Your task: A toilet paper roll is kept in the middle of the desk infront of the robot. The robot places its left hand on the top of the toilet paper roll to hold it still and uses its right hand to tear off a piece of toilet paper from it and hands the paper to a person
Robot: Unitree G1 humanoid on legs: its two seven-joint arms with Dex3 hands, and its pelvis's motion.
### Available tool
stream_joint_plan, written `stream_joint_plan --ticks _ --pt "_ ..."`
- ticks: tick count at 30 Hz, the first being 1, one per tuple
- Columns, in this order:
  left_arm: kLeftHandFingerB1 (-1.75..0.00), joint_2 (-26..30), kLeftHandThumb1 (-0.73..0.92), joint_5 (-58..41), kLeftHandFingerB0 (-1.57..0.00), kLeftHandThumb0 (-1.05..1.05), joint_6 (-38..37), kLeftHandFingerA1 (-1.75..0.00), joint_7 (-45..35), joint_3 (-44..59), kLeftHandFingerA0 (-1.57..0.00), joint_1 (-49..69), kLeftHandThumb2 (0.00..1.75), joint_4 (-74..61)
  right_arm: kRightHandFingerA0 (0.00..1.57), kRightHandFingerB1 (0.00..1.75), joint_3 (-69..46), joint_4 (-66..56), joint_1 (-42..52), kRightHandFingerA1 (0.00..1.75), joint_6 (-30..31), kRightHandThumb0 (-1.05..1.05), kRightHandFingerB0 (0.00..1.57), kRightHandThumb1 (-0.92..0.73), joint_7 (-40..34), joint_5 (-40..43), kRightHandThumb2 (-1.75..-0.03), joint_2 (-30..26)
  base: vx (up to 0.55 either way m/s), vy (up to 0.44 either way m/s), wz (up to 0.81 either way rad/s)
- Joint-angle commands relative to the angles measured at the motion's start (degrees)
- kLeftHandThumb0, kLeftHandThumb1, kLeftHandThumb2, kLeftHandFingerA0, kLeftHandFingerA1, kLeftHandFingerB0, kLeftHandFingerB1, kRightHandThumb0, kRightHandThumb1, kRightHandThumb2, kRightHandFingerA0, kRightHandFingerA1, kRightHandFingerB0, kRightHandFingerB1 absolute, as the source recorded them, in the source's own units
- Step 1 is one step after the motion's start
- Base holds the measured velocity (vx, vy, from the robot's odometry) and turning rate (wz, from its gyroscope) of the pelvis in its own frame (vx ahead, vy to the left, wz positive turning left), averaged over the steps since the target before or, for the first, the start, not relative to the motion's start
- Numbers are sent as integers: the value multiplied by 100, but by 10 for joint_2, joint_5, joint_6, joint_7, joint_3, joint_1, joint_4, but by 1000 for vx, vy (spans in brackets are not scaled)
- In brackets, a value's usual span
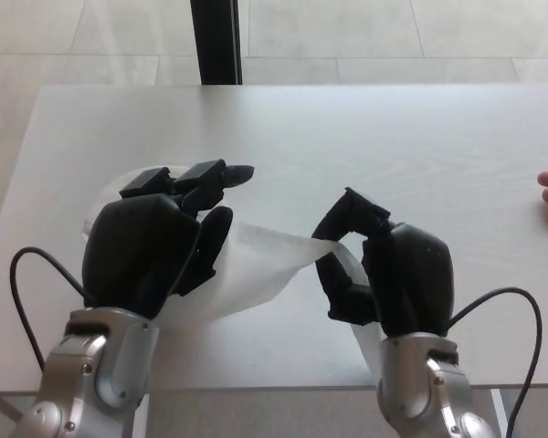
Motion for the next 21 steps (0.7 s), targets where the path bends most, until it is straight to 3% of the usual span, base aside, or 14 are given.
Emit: stream_joint_plan --ticks 1,7,8,9,10,11,14,15,17,19,20,21 --pt "-42 29 70 -6 -44 -30 31 -122 -54 -2 -65 90 73 83 115 155 -168 -170 -78 175 83 -25 96 -38 67 380 -144 173 0 0 0" --pt "-42 26 70 -7 -44 -31 39 -127 -54 -5 -65 94 74 82 112 152 -210 -188 -132 175 110 -22 99 -31 67 433 -150 166 0 0 0" --pt "-43 30 70 -17 -45 -30 15 -111 -44 1 -65 97 71 92 114 156 -251 -191 -184 175 142 -26 99 -33 55 456 -152 148 0 0 0" --pt "-44 29 71 -12 -44 -28 26 -117 -47 -1 -74 98 71 84 112 156 -262 -195 -197 175 146 -23 96 -36 52 465 -153 141 0 0 0" --pt "-43 29 70 -12 -43 -28 34 -136 -52 -1 -72 100 73 80 108 164 -269 -193 -207 175 135 -22 84 -29 59 476 -156 127 0 0 0" --pt "-43 30 70 -11 -43 -30 28 -126 -48 -1 -67 99 73 86 106 165 -279 -189 -218 175 131 -20 84 -29 56 482 -157 119 0 0 0" --pt "-43 32 70 -11 -44 -30 26 -129 -46 0 -71 101 75 92 105 156 -312 -180 -254 175 137 -16 89 -31 35 492 -156 106 0 0 0" --pt "-43 32 70 -10 -44 -29 30 -144 -48 0 -68 103 72 86 104 157 -322 -177 -266 175 143 -17 89 -31 35 493 -157 98 0 0 0" --pt "-42 31 71 -12 -44 -30 26 -123 -46 1 -70 103 69 92 101 164 -358 -167 -307 175 151 -21 80 -35 26 506 -151 68 0 0 0" --pt "-42 32 71 -13 -44 -30 25 -123 -47 1 -70 103 69 93 101 164 -371 -162 -321 175 154 -21 80 -35 23 510 -151 62 0 0 0" --pt "-42 30 69 -12 -45 -30 27 -146 -48 1 -68 103 72 92 101 167 -385 -152 -334 175 152 -23 79 -36 27 519 -149 49 0 0 0" --pt "-43 31 69 -11 -45 -30 27 -139 -48 1 -70 104 72 92 103 167 -396 -148 -346 175 156 -25 79 -36 30 529 -148 40 0 0 0"
